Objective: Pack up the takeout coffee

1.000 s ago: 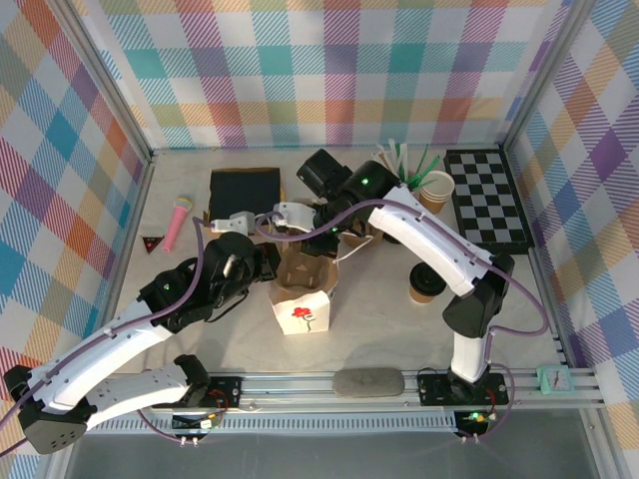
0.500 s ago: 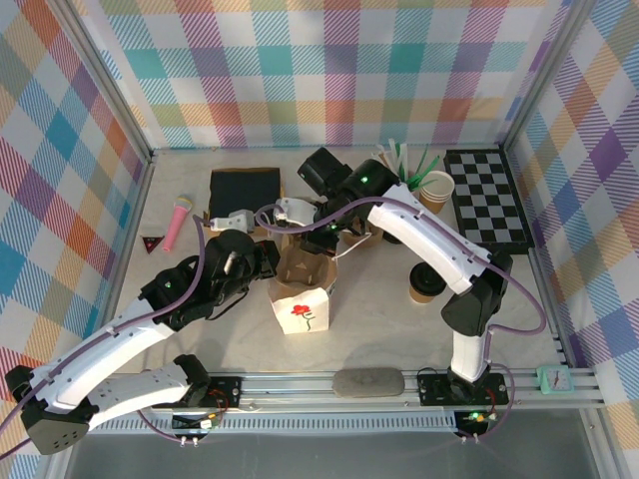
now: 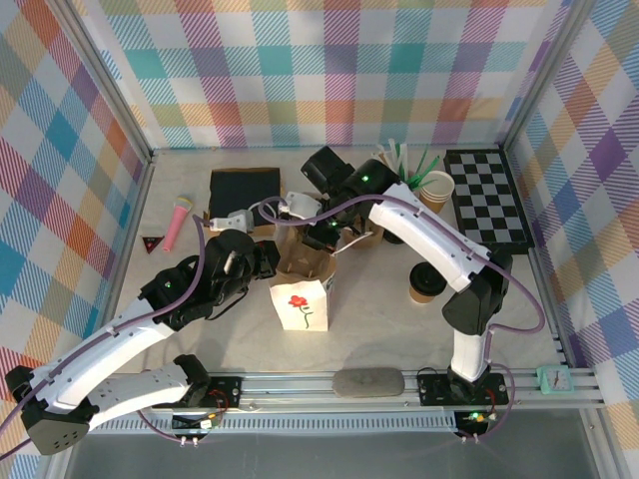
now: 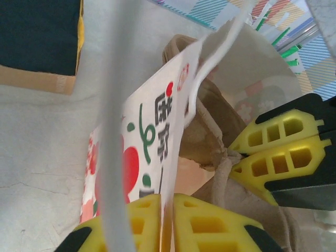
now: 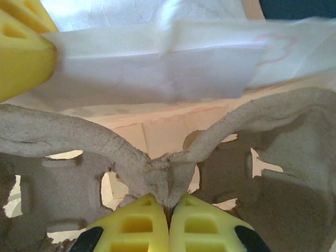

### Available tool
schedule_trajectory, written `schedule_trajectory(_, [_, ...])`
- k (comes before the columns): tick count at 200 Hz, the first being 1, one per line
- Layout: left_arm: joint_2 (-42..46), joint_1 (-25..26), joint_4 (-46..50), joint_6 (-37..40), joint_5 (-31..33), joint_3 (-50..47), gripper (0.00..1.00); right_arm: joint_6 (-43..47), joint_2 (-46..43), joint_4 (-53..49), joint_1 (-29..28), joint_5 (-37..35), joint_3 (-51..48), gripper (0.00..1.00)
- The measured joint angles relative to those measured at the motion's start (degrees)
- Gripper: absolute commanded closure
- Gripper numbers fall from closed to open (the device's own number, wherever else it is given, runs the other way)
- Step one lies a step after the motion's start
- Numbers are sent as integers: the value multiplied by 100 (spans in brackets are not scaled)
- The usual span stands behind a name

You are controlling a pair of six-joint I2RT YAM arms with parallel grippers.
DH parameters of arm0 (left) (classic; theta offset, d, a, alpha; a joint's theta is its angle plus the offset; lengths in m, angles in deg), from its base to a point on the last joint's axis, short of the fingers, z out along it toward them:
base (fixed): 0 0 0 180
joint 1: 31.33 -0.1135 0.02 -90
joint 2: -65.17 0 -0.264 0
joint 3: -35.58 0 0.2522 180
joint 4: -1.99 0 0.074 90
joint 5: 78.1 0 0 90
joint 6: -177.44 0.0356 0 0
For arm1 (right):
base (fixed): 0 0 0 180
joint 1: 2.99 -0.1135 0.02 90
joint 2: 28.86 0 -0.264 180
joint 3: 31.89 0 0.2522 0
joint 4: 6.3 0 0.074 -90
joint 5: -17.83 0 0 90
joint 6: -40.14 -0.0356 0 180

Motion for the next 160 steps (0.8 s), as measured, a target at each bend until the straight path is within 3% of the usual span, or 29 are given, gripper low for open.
schedule_trajectory(28, [11,-9,140,-7,61,15,55,-37,-4,2,35,-52,0,95])
schedule_trajectory(56, [11,-17,437,37,31,205,50,-63,-4,44,37,-118,-9,97])
schedule_trajectory(100, [-116,15,800,74,-138,468,49,-83,-7,125,55,-192,-9,97])
schedule_trajectory(140, [-260,251,1121,116,-103,645,63,-81,-7,120,52,-232,-9,97])
schedule_trajectory(160, [-269,302,1239,114,-90,651,64,-83,-7,133,52,-269,-9,97])
